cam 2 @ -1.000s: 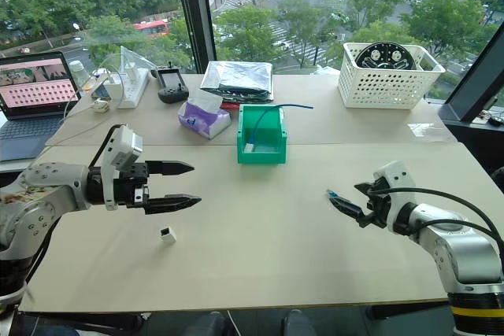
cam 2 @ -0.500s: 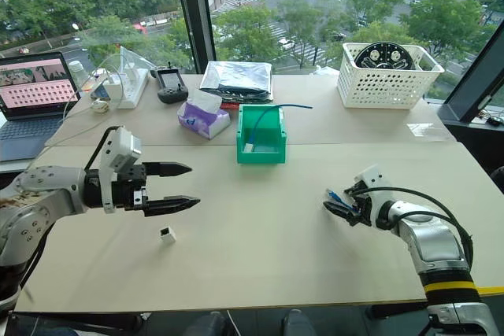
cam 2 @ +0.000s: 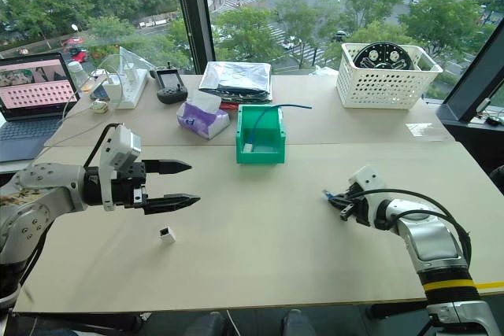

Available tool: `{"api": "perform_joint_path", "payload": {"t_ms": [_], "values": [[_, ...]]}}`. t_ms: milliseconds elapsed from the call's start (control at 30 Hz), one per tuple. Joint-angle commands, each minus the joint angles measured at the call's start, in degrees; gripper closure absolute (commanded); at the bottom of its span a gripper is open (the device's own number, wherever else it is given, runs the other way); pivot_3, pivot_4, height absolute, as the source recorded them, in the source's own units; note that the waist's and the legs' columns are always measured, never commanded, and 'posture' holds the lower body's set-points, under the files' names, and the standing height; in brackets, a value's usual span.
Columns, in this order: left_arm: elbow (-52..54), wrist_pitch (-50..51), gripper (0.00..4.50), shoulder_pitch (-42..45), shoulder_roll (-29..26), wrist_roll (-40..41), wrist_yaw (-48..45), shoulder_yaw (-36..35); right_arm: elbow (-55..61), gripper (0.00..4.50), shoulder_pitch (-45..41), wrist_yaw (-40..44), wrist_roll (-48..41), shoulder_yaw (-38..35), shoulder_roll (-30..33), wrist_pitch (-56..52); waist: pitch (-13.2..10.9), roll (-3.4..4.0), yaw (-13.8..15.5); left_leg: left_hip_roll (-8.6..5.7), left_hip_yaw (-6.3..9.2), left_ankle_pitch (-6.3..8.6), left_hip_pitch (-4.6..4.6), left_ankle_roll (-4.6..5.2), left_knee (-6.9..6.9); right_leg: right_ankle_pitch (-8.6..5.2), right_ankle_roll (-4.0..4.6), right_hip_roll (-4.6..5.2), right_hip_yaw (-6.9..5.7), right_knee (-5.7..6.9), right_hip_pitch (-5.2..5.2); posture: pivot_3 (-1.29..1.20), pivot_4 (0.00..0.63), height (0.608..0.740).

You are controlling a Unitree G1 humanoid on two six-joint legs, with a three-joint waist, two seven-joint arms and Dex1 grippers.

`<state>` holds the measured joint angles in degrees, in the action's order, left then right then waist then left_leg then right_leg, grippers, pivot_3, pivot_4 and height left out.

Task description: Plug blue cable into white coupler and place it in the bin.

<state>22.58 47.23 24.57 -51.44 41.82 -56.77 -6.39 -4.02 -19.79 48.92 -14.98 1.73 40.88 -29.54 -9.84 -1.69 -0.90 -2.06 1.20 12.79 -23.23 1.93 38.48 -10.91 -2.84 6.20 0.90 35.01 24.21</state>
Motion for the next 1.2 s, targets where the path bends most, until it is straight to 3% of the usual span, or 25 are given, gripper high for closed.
{"api": "perform_joint_path", "payload": {"t_ms": [33, 233, 333, 633, 767, 833, 933, 1100, 1200], "values": [[-1.8, -5.3, 0.0, 2.3, -2.2, -4.5, -4.8, 4.0, 7.6, 4.45, -4.1, 6.2, -1.0, 6.1, -1.7, 0.5, 0.0, 0.0, -0.3, 0.0, 0.0, 0.0, 0.0, 0.0, 0.0, 0.0, 0.0, -0.01, 0.0, 0.01, 0.01, 0.0, 0.15, 0.728], [-8.2, -12.5, 0.0, 8.2, -1.1, -11.2, -10.4, 11.1, 3.3, 4.45, -14.7, 15.7, 7.0, 22.2, -8.1, 9.2, 0.0, -0.01, -0.2, 0.04, 0.0, -0.05, 0.0, -0.09, 0.04, -0.02, -0.03, -0.13, -0.02, 0.01, 0.04, 0.0, 0.15, 0.728], [-9.4, -13.3, 0.0, 9.3, -0.7, -12.4, -11.6, 12.0, -2.9, 4.45, -18.9, 18.2, 10.3, 25.9, -10.6, 13.4, 0.0, -0.01, 0.1, 0.02, 0.02, -0.06, -0.04, -0.11, 0.1, -0.01, -0.02, -0.13, -0.03, 0.02, 0.05, 0.0, 0.15, 0.728], [-6.2, -11.8, 0.0, 5.1, -2.7, -12.0, -11.4, 8.8, -14.1, 4.45, -23.5, 23.8, 14.0, 28.0, -12.8, 20.8, 0.0, -0.03, -0.1, -0.02, 0.11, -0.02, -0.08, -0.13, 0.21, 0.04, 0.06, -0.09, -0.08, 0.13, 0.11, 0.0, 0.15, 0.728], [-4.8, -11.4, 0.0, 3.1, -2.9, -11.8, -10.7, 7.9, -15.4, 4.45, -24.5, 24.8, 12.6, 26.3, -13.4, 17.9, 0.0, -0.03, 0.0, 0.0, 0.12, -0.03, -0.02, -0.16, 0.22, 0.05, 0.08, -0.11, -0.08, 0.2, 0.07, 0.0, 0.15, 0.728], [-4.4, -12.5, 0.0, 2.1, -2.8, -13.0, -10.9, 8.8, -14.8, 3.45, -25.0, 25.1, 11.8, 25.1, -13.2, 16.3, 0.0, -0.02, 0.1, -0.01, 0.13, -0.04, -0.01, -0.18, 0.24, 0.05, 0.08, -0.11, -0.07, 0.2, 0.05, 0.0, 0.15, 0.728], [-5.0, -13.7, 0.0, 2.4, -1.5, -14.4, -11.2, 11.2, -12.4, 2.58, -25.0, 25.5, 10.7, 23.3, -12.4, 13.6, 0.0, -0.02, 0.1, -0.01, 0.13, -0.05, -0.02, -0.19, 0.25, 0.06, 0.09, -0.11, -0.07, 0.24, 0.07, 0.0, 0.15, 0.728], [-9.4, -16.3, 0.0, 6.5, 5.5, -19.6, -10.2, 18.8, -4.1, 0.86, -23.9, 24.0, 8.1, 18.1, -9.4, 7.6, -0.1, 0.02, 0.4, -0.06, 0.15, -0.06, -0.07, -0.2, 0.31, 0.06, 0.09, -0.08, -0.08, 0.26, 0.06, 0.0, 0.15, 0.728], [-11.8, -18.4, 0.0, 7.8, 8.3, -22.7, -11.0, 22.8, 2.4, 0.86, -22.3, 23.6, 6.0, 15.0, -6.6, 2.3, -0.1, 0.02, 0.3, -0.06, 0.15, -0.05, -0.12, -0.19, 0.3, 0.07, 0.1, -0.09, -0.08, 0.29, 0.12, 0.0, 0.15, 0.728]]}}
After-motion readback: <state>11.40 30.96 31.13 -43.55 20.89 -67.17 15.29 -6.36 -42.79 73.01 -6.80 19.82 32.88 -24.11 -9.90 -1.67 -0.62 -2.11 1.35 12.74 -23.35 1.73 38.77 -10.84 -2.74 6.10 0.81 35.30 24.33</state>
